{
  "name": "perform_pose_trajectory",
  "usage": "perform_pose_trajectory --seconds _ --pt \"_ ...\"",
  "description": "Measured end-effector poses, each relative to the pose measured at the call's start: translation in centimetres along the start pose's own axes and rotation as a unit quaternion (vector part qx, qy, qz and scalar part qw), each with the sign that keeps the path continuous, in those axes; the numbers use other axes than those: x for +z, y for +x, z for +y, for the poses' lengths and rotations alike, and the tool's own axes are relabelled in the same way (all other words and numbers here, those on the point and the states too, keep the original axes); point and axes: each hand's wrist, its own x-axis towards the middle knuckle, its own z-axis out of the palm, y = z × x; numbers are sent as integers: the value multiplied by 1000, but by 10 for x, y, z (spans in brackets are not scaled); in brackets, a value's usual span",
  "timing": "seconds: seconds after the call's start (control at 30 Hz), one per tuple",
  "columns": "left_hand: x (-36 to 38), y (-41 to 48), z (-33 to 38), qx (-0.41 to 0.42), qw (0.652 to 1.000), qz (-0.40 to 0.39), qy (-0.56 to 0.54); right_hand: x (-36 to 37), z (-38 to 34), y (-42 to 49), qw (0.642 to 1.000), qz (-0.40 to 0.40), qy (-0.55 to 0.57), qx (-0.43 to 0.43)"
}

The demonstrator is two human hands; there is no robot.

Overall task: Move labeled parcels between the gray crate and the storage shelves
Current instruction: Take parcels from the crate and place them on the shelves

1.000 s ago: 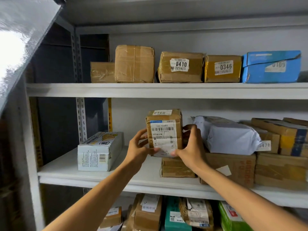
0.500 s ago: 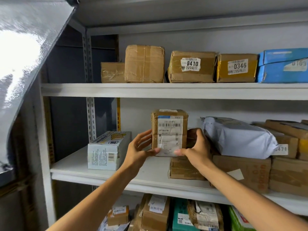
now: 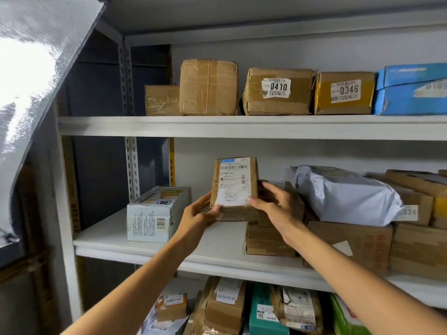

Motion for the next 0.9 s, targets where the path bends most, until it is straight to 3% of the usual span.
perform_pose_trajectory --seconds 0.17,0.3,0.47,0.6,0.73,0.9 --pt "-2 5 -9 -72 992 36 -95 5 1 -3 995 -7 -41 -90" --pt "1 5 -6 -85 994 58 -38 3 4 -2 992 -11 -45 -117" --pt "7 10 11 -32 991 107 72 9 -2 11 991 -3 -32 -131" --pt "5 17 29 22 987 138 84 23 -14 18 989 27 -32 -138" --pt "-5 20 37 40 979 151 133 32 -13 26 990 28 -61 -123" --pt "-33 11 21 14 978 89 191 44 14 29 996 -45 -65 -38"
